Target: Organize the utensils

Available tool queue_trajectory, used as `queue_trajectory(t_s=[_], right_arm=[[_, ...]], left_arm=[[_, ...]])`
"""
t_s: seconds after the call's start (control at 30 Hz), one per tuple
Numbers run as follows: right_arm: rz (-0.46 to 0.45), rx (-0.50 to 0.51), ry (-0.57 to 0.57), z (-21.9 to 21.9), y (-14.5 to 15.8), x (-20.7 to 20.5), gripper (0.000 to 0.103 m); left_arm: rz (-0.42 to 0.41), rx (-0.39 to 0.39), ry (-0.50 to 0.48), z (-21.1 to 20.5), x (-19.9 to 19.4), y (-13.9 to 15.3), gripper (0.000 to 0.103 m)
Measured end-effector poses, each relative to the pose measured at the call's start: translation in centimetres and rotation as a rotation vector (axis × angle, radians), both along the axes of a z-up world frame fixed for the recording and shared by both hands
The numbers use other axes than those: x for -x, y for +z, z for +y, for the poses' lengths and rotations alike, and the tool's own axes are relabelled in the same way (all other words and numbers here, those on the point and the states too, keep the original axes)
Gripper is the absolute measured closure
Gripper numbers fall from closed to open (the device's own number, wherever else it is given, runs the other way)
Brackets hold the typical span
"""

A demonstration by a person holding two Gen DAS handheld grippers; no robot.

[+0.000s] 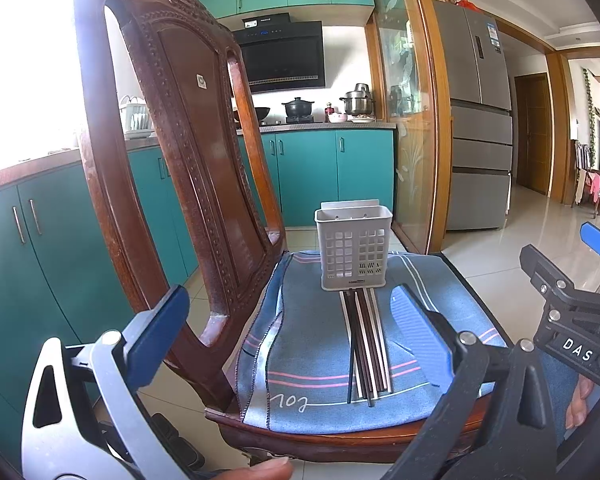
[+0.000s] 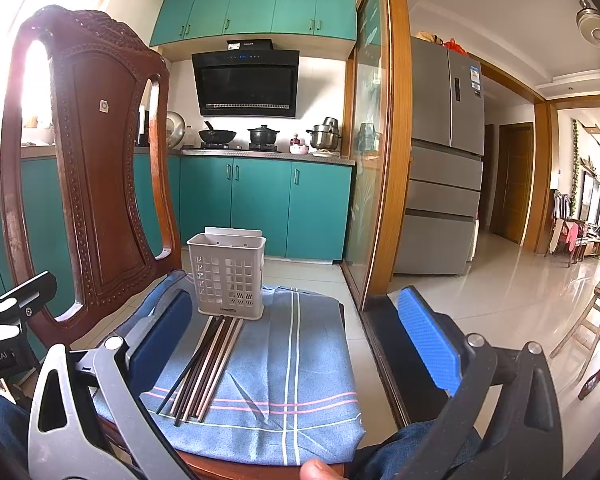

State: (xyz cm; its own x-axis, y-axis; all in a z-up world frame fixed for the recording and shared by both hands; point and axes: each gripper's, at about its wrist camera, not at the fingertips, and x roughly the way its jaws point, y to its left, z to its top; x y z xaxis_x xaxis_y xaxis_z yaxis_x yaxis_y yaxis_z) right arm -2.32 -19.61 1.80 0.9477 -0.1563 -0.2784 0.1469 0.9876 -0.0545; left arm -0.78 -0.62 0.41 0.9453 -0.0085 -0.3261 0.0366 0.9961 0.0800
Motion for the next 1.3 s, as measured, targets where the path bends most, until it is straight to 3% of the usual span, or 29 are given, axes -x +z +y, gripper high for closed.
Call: queue_trajectory(t_s=[1.3], right_arm=[[0.002,-0.005,-0.001,-0.24,-0.40,0.02,0.003]], left_arm=[[0.003,-0.009,-0.012,-0.64,0.62,0.47,0.003]])
